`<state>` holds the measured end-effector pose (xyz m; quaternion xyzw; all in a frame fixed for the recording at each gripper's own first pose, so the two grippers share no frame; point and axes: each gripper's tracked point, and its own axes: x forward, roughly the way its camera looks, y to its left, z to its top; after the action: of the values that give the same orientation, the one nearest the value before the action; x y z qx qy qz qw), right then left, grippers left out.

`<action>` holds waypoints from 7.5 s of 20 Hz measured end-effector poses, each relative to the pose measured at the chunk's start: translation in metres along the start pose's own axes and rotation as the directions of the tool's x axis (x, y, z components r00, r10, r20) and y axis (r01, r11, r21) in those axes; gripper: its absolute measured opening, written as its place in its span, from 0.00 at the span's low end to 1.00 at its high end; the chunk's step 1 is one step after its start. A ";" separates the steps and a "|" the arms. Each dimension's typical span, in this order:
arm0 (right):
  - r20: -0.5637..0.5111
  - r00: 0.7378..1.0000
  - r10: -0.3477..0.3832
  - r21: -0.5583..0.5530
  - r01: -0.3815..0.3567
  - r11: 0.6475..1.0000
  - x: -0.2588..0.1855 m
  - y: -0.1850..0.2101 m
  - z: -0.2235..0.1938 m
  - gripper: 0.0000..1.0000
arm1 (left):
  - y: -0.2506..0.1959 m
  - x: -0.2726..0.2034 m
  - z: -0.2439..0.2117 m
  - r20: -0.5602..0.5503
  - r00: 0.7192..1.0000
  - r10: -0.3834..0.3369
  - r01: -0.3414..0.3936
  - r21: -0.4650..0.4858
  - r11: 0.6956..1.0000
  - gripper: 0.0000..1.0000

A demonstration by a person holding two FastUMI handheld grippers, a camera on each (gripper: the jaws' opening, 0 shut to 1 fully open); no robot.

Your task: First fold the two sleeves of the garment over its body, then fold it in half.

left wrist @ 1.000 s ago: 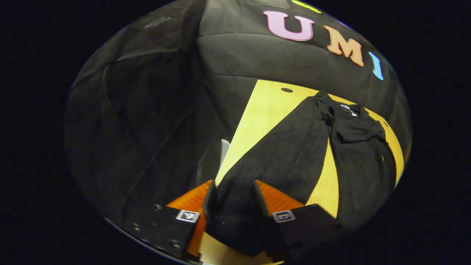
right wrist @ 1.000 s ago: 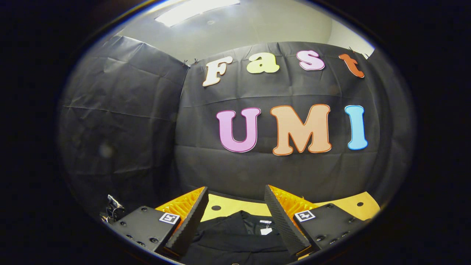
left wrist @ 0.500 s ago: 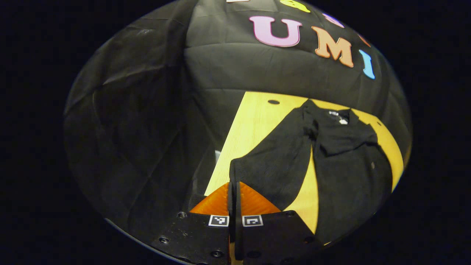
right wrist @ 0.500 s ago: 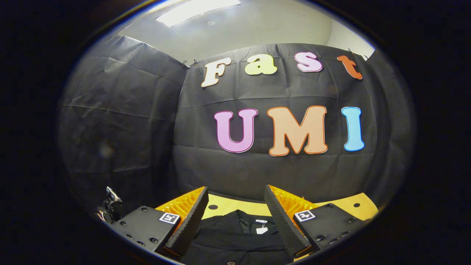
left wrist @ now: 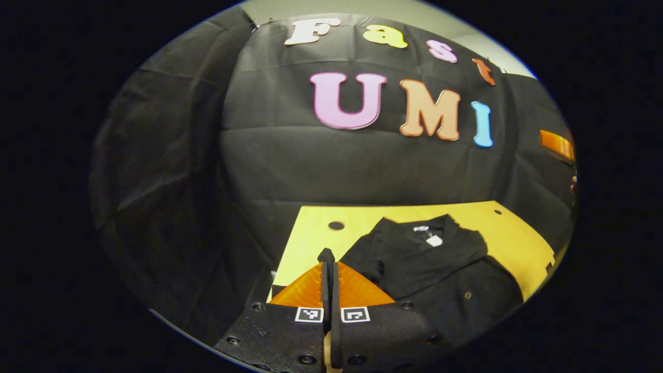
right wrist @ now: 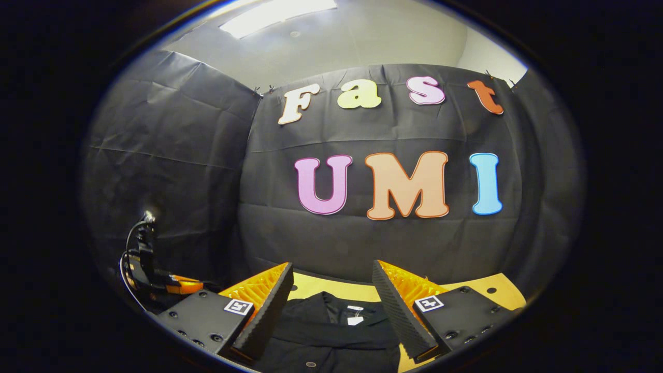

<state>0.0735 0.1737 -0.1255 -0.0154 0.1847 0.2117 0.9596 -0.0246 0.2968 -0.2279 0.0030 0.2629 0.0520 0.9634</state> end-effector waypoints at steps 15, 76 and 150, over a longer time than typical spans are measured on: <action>-0.052 0.974 -0.220 0.070 0.224 0.972 -0.091 -0.127 -0.039 0.97 | -0.242 0.093 0.042 -0.059 0.912 -0.406 0.409 0.196 0.891 0.00; -0.879 0.477 0.026 0.008 -0.041 0.999 -0.205 -0.064 -0.392 0.84 | -0.098 -0.137 -0.267 -0.504 0.863 0.042 -0.044 0.008 0.999 0.77; 0.018 0.963 -0.268 0.155 0.263 0.952 -0.023 -0.107 -0.018 0.97 | -0.082 -0.045 0.124 0.321 0.944 0.068 -0.084 0.035 0.996 0.93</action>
<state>0.0918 0.0652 -0.1394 0.0369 0.1779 0.0664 0.9811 0.0075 0.2132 -0.1007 0.0446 0.1041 0.0817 0.9902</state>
